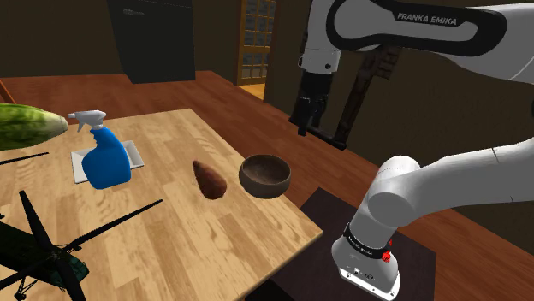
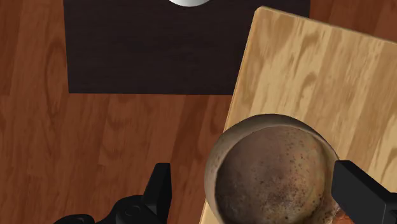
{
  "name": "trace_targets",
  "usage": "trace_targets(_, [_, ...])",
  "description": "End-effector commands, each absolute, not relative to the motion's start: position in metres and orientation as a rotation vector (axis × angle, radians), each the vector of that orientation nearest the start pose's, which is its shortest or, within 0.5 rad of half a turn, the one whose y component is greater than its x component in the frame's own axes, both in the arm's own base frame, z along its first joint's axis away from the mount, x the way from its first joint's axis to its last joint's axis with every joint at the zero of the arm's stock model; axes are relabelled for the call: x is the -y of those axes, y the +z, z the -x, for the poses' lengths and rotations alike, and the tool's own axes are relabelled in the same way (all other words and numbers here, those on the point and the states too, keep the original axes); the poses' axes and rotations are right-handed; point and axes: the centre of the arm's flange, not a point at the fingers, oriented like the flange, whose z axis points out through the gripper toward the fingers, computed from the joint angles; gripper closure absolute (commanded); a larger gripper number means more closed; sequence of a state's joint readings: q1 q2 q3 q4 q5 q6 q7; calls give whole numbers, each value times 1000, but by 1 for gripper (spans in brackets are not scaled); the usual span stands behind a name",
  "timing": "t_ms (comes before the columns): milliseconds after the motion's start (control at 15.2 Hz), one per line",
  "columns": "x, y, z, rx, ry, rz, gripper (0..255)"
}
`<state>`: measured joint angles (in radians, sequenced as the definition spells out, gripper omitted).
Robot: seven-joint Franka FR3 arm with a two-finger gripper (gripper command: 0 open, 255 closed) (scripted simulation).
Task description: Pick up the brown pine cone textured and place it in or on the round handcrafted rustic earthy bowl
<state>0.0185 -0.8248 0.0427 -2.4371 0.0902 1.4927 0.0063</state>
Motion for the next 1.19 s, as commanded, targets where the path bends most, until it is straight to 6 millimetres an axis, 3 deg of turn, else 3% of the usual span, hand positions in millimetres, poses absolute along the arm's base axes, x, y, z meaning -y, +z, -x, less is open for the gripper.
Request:
trace_targets(0, [-31, 558, -285, 63, 188, 3080, 0])
trace_targets(528, [-80, 502, -320, 485, -149, 2998, 0])
trace_targets(1122, [-151, 453, -356, 929, -510, 2800, 0])
